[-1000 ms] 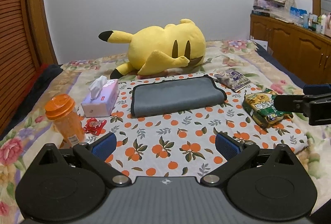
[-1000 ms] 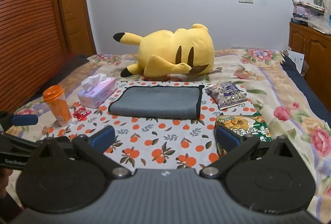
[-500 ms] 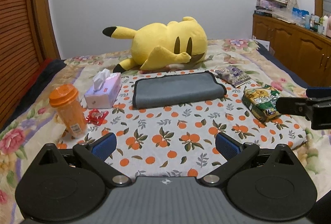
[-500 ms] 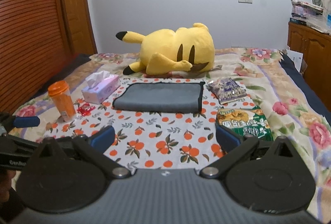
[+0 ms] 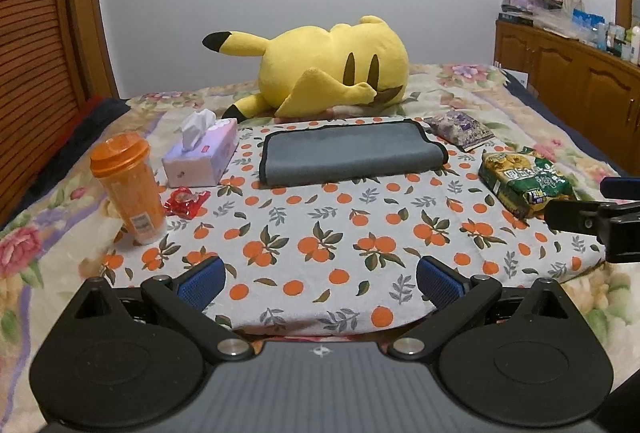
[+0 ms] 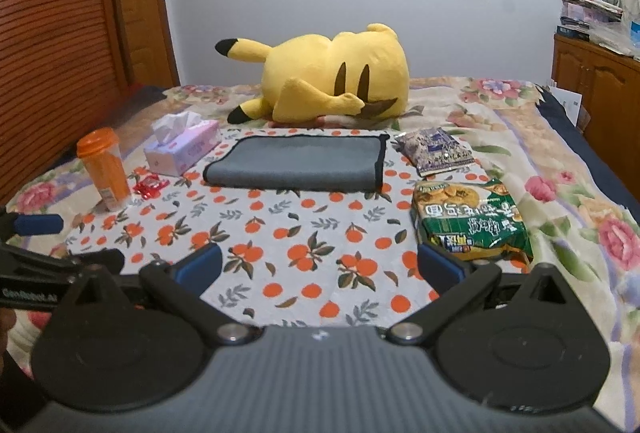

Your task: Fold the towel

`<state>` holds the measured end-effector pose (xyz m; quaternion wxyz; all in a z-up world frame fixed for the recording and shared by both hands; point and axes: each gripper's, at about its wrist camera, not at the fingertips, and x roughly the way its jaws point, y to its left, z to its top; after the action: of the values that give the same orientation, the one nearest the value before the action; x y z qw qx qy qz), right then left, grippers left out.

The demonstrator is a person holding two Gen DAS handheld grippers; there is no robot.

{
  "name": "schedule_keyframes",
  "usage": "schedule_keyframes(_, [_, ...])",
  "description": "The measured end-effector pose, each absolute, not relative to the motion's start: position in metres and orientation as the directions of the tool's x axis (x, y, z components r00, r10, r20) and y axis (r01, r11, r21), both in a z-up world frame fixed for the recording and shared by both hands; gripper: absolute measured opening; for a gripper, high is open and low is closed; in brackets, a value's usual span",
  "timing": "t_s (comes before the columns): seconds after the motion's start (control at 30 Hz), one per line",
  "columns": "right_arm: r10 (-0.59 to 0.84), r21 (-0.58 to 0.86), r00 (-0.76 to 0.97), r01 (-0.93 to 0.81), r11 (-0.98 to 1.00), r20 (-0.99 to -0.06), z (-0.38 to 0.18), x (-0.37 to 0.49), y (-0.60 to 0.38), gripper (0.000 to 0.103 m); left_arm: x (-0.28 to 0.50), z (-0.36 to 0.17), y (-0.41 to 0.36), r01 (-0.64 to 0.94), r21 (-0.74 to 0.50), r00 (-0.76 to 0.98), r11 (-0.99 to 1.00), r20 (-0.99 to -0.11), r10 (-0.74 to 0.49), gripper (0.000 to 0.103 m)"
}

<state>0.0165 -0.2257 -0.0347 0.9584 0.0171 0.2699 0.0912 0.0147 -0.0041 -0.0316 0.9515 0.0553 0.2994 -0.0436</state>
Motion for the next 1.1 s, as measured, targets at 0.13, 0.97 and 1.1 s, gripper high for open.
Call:
schedule_keyframes(0.13, [0.180, 0.067, 0.838, -0.171, 0.983, -0.515, -0.036, 0.015, -0.223, 0.103, 0.012, -0.036, -0.003, 0.125, 0.079, 0.815, 0.989, -0.577, -0.057, 0.103])
schedule_keyframes(0.97, [0.147, 0.053, 0.874, -0.138, 0.989, -0.463, -0.032, 0.006, -0.226, 0.103, -0.004, -0.025, 0.005, 0.100, 0.063, 0.880, 0.993, -0.471, -0.059, 0.103])
schedule_keyframes(1.1, [0.143, 0.060, 0.882, -0.130, 0.990, -0.448, -0.031, 0.006, -0.229, 0.103, -0.006, -0.023, 0.005, 0.097, 0.063, 0.891, 0.993, -0.451, -0.058, 0.103])
